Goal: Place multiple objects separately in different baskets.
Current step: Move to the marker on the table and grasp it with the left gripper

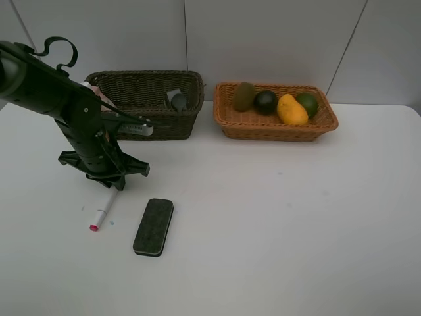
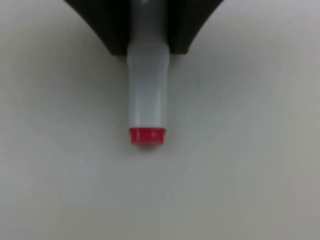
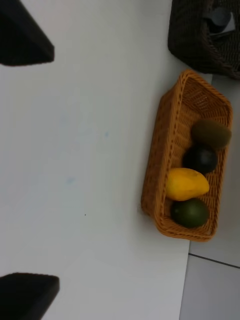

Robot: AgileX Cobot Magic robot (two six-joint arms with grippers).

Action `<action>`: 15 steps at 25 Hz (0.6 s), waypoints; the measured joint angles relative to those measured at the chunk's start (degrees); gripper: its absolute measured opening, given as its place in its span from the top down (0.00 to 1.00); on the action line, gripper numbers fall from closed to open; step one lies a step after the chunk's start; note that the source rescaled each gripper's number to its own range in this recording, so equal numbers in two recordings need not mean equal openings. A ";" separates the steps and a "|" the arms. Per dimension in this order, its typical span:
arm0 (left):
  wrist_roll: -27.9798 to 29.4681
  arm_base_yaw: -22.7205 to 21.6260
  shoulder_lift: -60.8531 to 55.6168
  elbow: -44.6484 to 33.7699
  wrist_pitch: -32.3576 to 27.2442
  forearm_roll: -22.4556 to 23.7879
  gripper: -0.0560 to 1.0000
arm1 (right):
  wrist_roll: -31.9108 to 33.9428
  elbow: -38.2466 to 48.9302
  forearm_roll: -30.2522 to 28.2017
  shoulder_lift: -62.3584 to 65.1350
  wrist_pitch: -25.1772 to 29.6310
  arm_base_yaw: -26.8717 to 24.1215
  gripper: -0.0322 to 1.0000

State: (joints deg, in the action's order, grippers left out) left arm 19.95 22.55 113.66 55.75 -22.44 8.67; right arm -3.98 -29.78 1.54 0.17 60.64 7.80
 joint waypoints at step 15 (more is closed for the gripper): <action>0.00 0.00 -0.08 0.00 1.72 0.00 0.93 | 0.00 0.00 0.00 0.00 0.00 0.00 0.00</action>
State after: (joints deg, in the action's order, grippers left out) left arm 19.95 22.55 113.58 55.75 -20.73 8.67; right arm -3.98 -29.78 1.54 0.17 60.64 7.80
